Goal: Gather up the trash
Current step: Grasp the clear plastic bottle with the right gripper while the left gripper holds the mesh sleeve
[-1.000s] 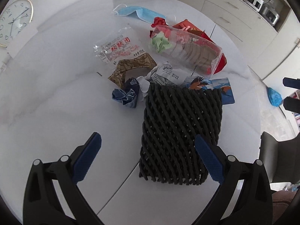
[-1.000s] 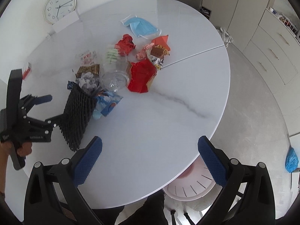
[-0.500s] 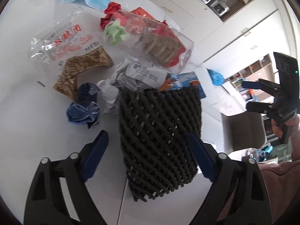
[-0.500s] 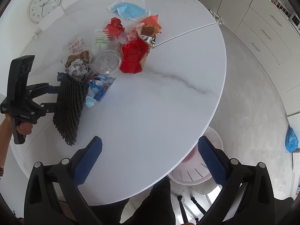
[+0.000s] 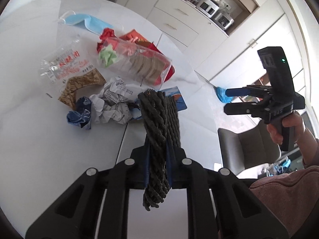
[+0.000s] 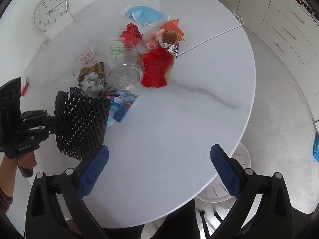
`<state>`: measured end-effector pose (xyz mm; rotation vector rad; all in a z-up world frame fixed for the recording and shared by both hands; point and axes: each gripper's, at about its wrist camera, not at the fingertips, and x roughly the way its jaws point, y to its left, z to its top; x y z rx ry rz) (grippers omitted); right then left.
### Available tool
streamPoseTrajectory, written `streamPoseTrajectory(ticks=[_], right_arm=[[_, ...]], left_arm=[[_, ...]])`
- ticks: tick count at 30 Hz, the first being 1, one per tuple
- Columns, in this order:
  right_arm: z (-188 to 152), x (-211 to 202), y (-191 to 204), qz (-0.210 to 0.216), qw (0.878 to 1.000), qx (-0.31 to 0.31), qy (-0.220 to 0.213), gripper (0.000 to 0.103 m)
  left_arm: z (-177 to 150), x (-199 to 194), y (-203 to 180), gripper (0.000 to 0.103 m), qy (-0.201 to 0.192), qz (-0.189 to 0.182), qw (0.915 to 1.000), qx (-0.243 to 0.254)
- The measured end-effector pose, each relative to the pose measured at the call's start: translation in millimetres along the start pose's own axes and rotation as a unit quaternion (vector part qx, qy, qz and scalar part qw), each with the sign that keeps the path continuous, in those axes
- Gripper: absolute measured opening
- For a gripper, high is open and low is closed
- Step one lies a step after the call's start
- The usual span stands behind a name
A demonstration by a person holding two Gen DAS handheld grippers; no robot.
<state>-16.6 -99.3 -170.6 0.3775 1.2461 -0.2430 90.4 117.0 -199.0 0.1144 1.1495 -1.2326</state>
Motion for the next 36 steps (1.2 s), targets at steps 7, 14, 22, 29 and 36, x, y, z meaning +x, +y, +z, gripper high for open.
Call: streamPoseTrajectory(ticks=[7,14,22,29,36], right_arm=[[26,22,19,0.053,0.999,0.003,-0.006,0.089],[23,32,77,0.017,0.969,-0.245,-0.017,0.089],[29,41,80,0.012,0.934,-0.358,0.002,0.086],[80,22,61,0.041,0.962,-0.268,-0.022,0.086],[125,69,83,0.035,0.975,-0.219,0.022,0.086]], left_arm=[[-29,-46,-19,0.013,-0.031,0.044,0.9976,-0.045],[-58,-80,-35,0.013,-0.057,0.084,0.9922,-0.073],[-88,-96,-48,0.013,-0.084,0.132,0.9806,-0.118],[-98,-100,-53,0.013,-0.109,0.145,0.9723,-0.147],[-90,-107,-49,0.013,-0.131,0.151,0.9652,-0.169]])
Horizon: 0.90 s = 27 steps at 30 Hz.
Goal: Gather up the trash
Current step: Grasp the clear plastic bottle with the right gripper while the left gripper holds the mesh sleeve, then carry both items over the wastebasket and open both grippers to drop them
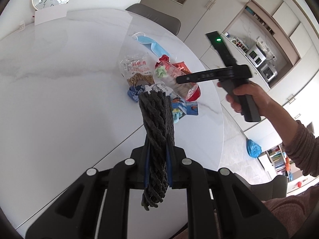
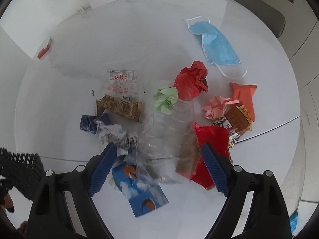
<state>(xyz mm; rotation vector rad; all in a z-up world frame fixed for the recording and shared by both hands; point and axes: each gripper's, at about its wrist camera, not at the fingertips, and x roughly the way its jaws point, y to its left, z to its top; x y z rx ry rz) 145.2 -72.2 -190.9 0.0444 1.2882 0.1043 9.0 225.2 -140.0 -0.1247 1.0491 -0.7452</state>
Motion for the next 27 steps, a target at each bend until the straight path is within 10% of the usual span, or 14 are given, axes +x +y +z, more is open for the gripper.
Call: streamPoseTrajectory(ticks=[18,27], right_arm=[[23,2,5,-0.028,0.995,-0.053,0.081,0.071],[-33,-63,-5,-0.021,0.993,-0.073,0.090,0.071]], left_arm=[[-1,-4,-2,0.013,-0.011,0.024,0.9995,-0.019],[7,5,-29,0.013,-0.007,0.005,0.9999,0.013]])
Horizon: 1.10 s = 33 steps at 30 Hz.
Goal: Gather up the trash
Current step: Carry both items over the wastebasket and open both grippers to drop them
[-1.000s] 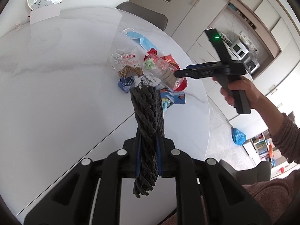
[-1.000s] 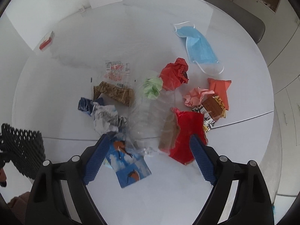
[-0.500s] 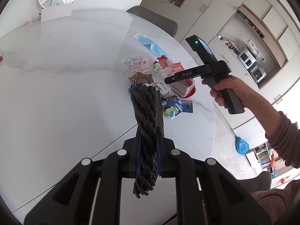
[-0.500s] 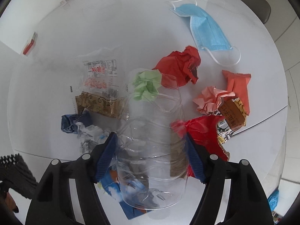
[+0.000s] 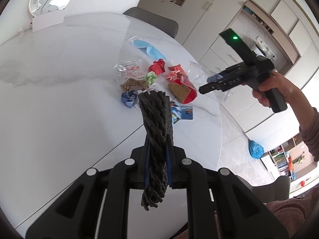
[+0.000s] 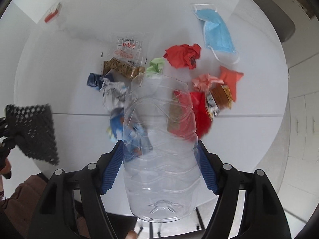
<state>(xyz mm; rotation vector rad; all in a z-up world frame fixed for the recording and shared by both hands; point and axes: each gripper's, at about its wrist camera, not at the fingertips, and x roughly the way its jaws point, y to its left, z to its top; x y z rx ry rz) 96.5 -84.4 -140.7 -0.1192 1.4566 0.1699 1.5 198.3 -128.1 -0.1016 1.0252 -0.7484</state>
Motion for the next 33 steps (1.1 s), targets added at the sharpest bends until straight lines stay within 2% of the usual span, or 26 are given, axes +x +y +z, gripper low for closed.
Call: streamPoseTrajectory(ticks=[3,6,10,12,15,18,22,27,33], right_arm=[[-43,-22,-18,0.023,0.998,0.051,-0.032,0.072],[-98,-38,-41,0.031,0.989,0.133,-0.062,0.072],[-199,-32,-81,0.022,0.962,0.259,-0.083,0.072],[-244,-7,-97,0.015,0.947,0.315,-0.065,0.072],[-293,30,-115,0.040,0.923,0.378,-0.048,0.072],[-326,40,-122,0.057,0.909,0.409,-0.055,0.072],[-357,35,-133,0.069,0.901,0.422,-0.075,0.072],[-393,29,-152,0.076,0.893,0.433,-0.094,0.072],[-419,43,-173,0.087,0.891,0.435,-0.093,0.072]], left_arm=[[5,6,-19,0.013,0.005,-0.017,0.9996,0.020],[9,15,-42,0.013,0.015,-0.033,0.9983,0.045],[14,34,-83,0.013,0.039,-0.060,0.9938,0.085],[15,45,-104,0.013,0.056,-0.070,0.9902,0.107],[12,67,-148,0.013,0.088,-0.084,0.9825,0.141],[3,98,-202,0.013,0.123,-0.095,0.9709,0.182],[-19,145,-261,0.013,0.157,-0.107,0.9577,0.216],[-57,222,-316,0.013,0.200,-0.060,0.9433,0.257],[-97,308,-327,0.014,0.251,-0.018,0.9337,0.255]])
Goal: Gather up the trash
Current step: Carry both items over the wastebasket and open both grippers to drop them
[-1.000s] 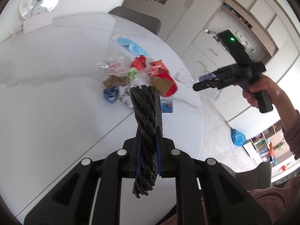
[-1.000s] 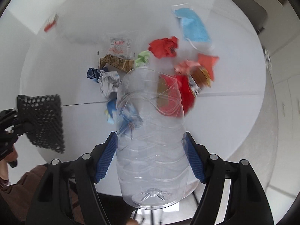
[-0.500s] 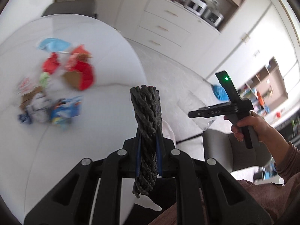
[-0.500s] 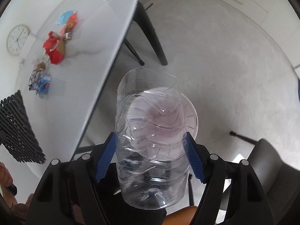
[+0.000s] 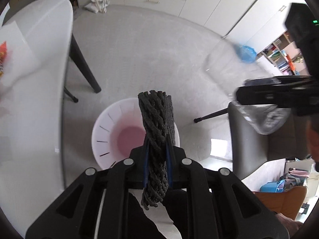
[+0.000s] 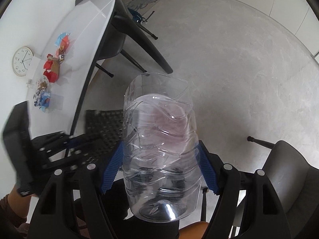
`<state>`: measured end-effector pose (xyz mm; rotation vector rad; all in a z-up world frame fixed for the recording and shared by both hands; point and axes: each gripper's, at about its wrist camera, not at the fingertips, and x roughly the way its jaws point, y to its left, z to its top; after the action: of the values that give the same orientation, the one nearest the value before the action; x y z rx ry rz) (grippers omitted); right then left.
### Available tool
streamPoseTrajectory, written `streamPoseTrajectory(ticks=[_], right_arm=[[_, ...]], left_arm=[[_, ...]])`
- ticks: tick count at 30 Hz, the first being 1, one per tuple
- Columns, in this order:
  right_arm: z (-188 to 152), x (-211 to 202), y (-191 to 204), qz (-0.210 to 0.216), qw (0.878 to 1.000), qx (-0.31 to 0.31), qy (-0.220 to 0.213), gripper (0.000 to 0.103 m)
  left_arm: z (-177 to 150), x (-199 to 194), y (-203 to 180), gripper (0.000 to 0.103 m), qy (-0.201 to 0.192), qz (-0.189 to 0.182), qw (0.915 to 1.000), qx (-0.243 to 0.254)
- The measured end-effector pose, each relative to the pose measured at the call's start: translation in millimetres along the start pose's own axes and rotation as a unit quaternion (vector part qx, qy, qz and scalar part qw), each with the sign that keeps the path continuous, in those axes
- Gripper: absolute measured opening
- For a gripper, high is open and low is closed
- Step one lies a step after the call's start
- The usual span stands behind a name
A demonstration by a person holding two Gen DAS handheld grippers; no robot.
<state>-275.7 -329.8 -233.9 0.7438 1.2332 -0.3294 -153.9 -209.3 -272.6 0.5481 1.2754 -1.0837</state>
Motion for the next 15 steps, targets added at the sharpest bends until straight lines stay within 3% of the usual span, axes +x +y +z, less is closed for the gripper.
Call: streamPoseTrajectory(ticks=[1,3,6,11,15], right_arm=[[0,3,-5,0.002,1.000,0.000,0.003,0.072],[0,7,-12,0.003,1.000,-0.001,0.007,0.073],[-2,17,-20,0.005,1.000,-0.002,0.015,0.073],[-5,34,-26,0.011,1.000,-0.007,0.028,0.073],[-8,49,-21,0.015,0.999,-0.024,0.036,0.073]], left_arm=[[0,14,0,0.015,0.011,0.002,0.9999,-0.001],[1,34,3,0.034,0.023,0.010,0.9997,-0.007],[-3,61,9,0.050,0.035,0.028,0.9988,-0.018],[1,71,22,0.057,0.053,0.050,0.9964,-0.044],[4,35,24,0.061,0.028,0.049,0.9965,-0.062]])
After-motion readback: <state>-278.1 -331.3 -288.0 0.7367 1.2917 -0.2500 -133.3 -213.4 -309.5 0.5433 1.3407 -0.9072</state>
